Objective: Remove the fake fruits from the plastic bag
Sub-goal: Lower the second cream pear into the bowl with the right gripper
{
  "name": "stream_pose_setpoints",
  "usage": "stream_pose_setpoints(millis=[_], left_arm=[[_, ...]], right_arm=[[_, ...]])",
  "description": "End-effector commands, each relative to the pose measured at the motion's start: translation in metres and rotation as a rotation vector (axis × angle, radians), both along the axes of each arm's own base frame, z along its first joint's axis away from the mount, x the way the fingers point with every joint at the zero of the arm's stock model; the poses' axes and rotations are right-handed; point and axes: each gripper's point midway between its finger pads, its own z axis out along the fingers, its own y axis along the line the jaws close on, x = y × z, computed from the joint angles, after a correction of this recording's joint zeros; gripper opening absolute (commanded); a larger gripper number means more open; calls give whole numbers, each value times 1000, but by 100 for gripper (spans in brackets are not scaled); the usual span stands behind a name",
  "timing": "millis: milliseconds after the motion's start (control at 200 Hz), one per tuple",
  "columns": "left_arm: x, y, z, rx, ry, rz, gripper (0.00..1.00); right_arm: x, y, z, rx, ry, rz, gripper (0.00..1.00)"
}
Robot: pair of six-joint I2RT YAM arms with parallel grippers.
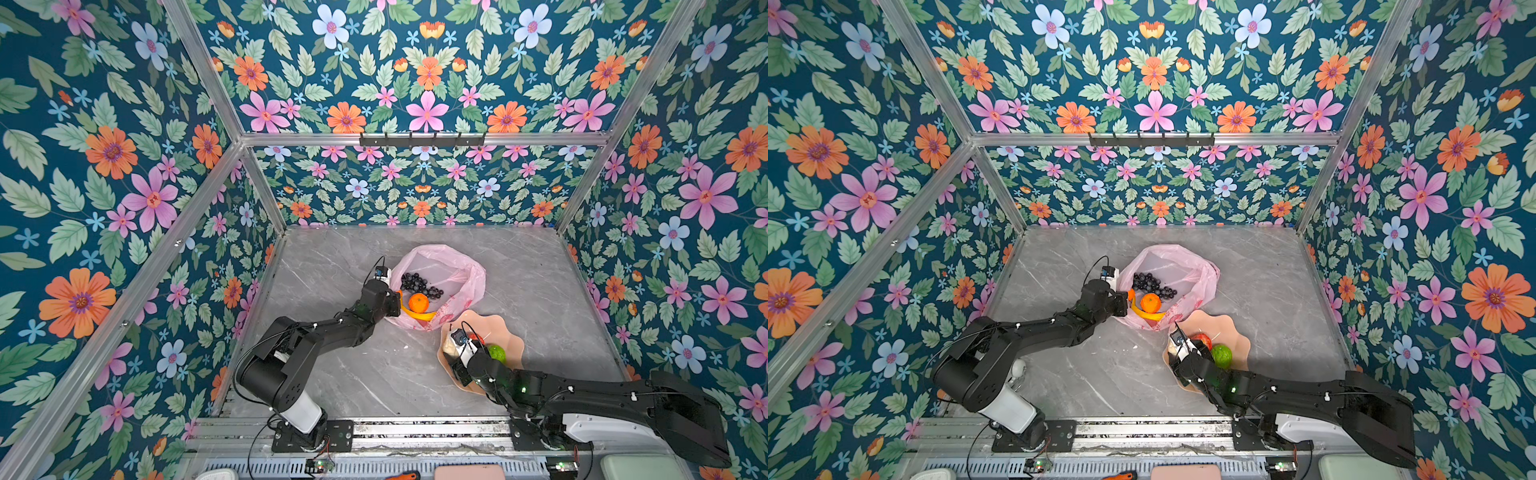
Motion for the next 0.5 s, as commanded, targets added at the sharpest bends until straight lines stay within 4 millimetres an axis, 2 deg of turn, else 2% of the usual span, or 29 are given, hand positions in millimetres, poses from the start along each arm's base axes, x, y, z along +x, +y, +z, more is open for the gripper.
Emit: stream_pose_setpoints(millis=[0, 495], left_arm=[[3, 0, 3, 13, -16, -1, 0], [3, 2, 6, 18, -23, 7, 0]], right_arm=[[3, 1, 8, 24, -28, -11, 62], [-2, -3, 7, 37, -37, 14, 70]])
